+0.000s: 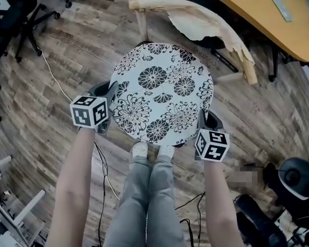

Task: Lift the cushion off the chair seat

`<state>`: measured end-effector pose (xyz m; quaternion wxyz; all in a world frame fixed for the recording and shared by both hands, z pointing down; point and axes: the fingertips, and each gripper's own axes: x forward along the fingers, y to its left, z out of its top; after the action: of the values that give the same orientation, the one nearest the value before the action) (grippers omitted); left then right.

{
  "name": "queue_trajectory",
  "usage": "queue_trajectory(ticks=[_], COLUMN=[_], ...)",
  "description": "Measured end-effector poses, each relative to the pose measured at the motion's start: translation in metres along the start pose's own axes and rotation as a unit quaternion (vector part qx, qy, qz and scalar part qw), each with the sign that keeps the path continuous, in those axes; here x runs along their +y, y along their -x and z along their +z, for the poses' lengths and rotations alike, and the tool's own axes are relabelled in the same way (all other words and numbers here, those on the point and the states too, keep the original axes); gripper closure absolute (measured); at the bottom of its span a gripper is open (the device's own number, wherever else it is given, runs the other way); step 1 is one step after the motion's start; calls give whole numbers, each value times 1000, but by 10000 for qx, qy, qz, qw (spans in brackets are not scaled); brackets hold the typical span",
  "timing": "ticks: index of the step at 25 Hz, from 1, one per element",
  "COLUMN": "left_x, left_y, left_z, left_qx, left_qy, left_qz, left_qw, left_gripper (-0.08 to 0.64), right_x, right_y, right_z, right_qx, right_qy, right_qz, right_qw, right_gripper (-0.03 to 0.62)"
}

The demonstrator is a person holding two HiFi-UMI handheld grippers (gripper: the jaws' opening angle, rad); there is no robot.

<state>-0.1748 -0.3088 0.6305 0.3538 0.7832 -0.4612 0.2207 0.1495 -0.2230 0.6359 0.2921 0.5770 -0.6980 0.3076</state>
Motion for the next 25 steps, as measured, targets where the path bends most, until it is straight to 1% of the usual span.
queue_trajectory(ticks=[2, 5, 9, 15, 19, 25], left_x=[-5, -10, -16, -20, -28, -41], left_y=[3, 7, 13, 9, 17, 26], left_z=[1, 2, 4, 0, 3, 6], left_qx=[-38, -163, -222, -377, -450, -577], left_qy=[-80, -33, -50, -117, -96, -293], left_qz=[-61, -87, -93, -155, -217, -305], left_qw=[9999, 9998, 9997, 9991, 9987, 9974], left_gripper=[526, 526, 526, 526, 526, 526], right_x=[4, 6, 9, 21, 28, 33], right_y=[3, 7, 11, 6, 16, 27], right_z=[5, 9, 17, 24, 35, 38], right_qx=[-72, -162, -225, -497, -624, -865], right_qy=[64, 58, 97, 278, 344, 305], right_qz=[28, 53, 104, 328, 403, 495], right_qw=[9999, 9998, 9996, 9978, 9966, 9946], right_gripper=[548, 549, 549, 549, 549, 549])
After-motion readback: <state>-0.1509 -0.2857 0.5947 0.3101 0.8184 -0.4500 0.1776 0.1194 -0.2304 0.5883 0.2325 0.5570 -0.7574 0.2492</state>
